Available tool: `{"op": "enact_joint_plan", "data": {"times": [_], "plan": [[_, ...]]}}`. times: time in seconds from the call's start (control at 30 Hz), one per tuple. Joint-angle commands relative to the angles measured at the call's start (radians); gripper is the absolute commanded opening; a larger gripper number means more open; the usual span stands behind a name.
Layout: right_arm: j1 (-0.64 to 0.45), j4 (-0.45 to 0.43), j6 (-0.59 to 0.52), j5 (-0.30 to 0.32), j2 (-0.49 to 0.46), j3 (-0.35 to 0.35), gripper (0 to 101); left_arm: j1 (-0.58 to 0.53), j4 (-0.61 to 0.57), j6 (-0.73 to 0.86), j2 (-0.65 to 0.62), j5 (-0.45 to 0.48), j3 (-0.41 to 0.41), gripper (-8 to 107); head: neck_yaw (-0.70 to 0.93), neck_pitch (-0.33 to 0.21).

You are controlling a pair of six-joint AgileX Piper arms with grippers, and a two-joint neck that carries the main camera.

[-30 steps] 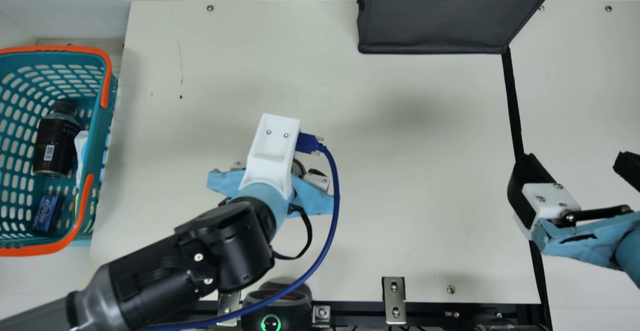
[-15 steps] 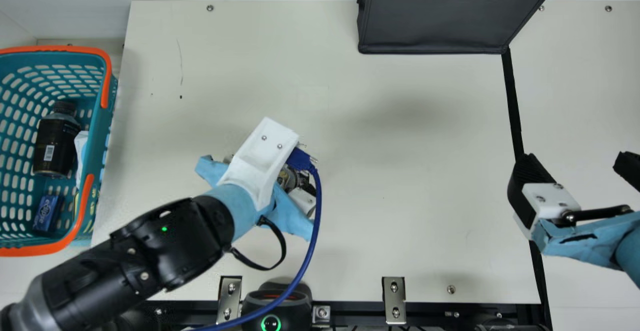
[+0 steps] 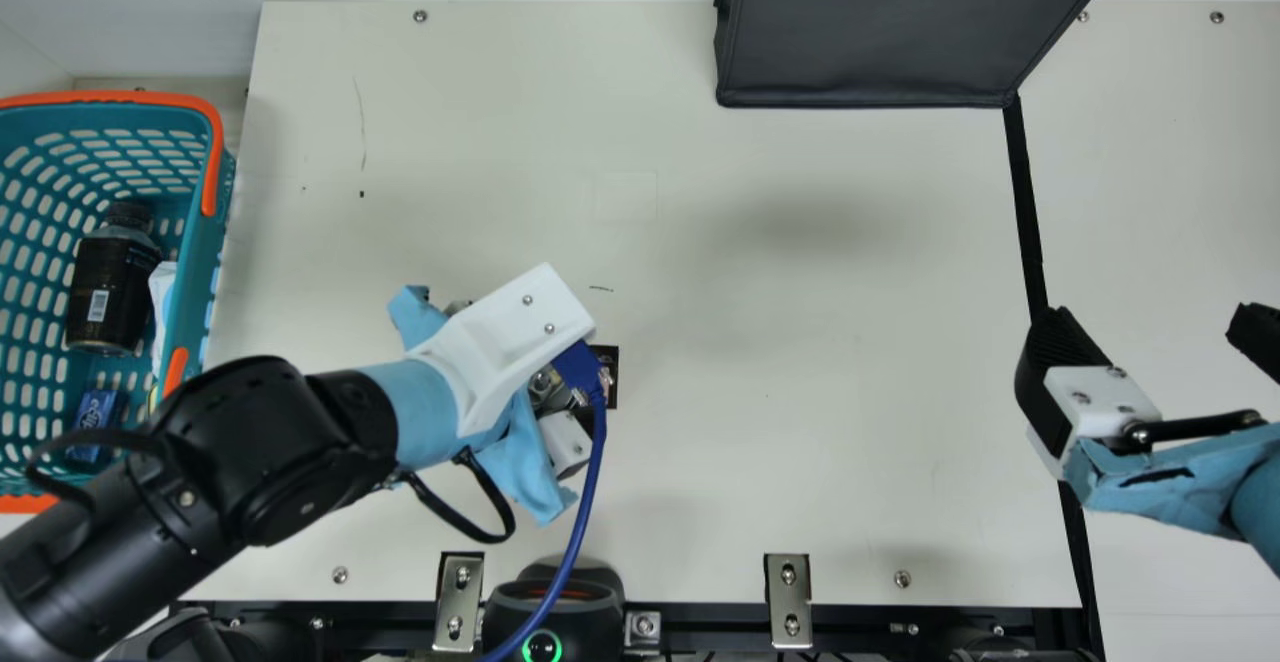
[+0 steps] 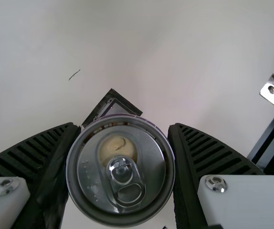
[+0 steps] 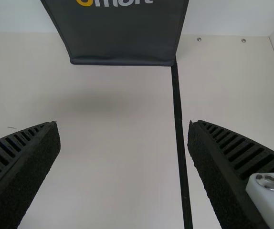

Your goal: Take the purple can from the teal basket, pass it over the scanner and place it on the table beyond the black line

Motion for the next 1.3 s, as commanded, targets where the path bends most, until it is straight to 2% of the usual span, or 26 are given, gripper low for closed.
{"op": "enact_joint_plan", "data": {"times": [0.0, 0.3, 0.63, 0.97, 1.27], "plan": [[0.000, 0.000, 0.000, 0.000, 0.000, 0.000, 95, 0.024, -0.058, 0.211, 0.002, 0.012, -0.004, -8, 0.002, -0.029], [0.000, 0.000, 0.000, -0.001, 0.000, 0.000, 95, 0.130, -0.192, 0.515, 0.020, 0.080, -0.025, -8, 0.002, -0.029], [0.000, 0.000, 0.000, -0.001, 0.000, 0.000, 95, 0.233, -0.302, 0.758, 0.058, 0.147, -0.053, -8, 0.002, -0.029], [0.000, 0.000, 0.000, -0.001, 0.000, 0.000, 95, 0.283, -0.368, 0.862, 0.104, 0.175, -0.076, -8, 0.002, -0.029], [0.000, 0.000, 0.000, -0.001, 0.000, 0.000, 95, 0.284, -0.397, 0.888, 0.140, 0.143, -0.065, -8, 0.002, -0.029]]}}
